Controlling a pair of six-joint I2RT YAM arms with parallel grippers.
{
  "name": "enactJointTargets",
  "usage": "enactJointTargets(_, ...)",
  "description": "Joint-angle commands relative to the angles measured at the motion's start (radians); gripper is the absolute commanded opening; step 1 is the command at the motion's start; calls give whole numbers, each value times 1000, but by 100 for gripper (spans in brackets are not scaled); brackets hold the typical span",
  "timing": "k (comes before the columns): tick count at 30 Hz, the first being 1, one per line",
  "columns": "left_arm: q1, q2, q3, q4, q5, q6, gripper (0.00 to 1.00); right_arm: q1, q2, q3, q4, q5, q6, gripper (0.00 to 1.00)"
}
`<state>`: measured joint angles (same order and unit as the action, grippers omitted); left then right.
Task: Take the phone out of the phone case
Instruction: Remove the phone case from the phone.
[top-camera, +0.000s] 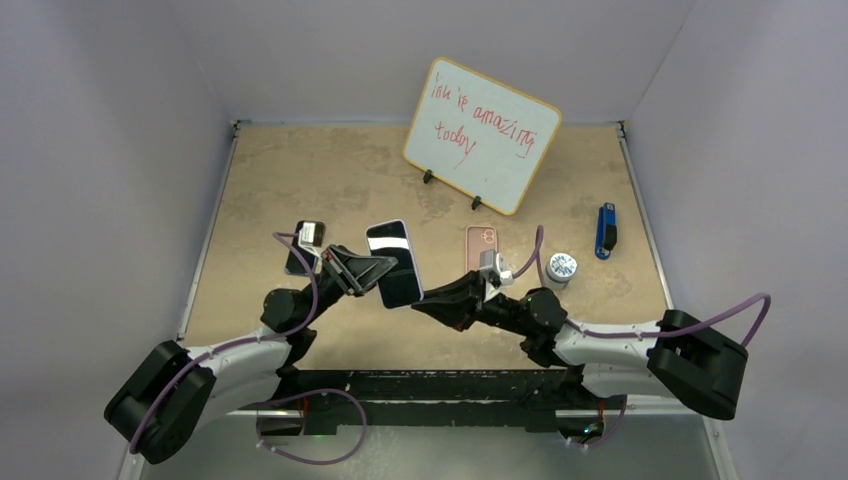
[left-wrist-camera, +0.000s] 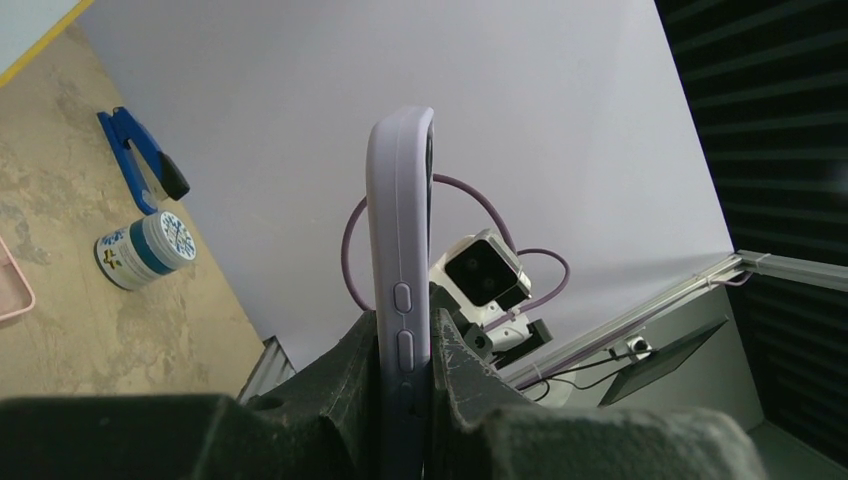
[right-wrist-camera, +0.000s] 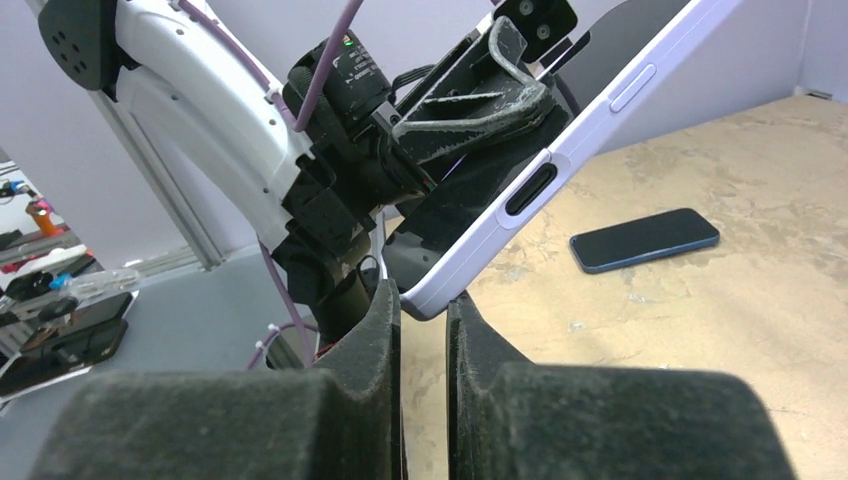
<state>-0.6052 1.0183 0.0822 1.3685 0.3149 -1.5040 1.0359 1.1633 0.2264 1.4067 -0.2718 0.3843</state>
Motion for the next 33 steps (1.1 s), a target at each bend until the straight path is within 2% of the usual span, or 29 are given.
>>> enactJointTargets(1,-5,2,35,89,34,-69,0,-36,-15,38,-55,-75,-109,5)
enactJointTargets(4,-5,1,32,95,38,-86,0,-66,-26,14,-50,-66,-119,0)
enactJointTargets(9,-6,7,35,107,58,-94,0,-94,-48,33,-134,-44,-111,0)
enactJointTargets(14,-5,14,42,91,61,-70,0,-94,-54,56,-142,-101,-84,1)
enactJointTargets(20,-5,21,82,20,112,27,0,-95,-129,46,-233,-174,-68,29)
enactJointTargets(23,-5,28,95,5,133,66,0,-95,-182,43,-305,-206,-69,37)
enactJointTargets(33,-4,54,159,-16,194,124,0,-94,-282,102,-548,-297,-144,48)
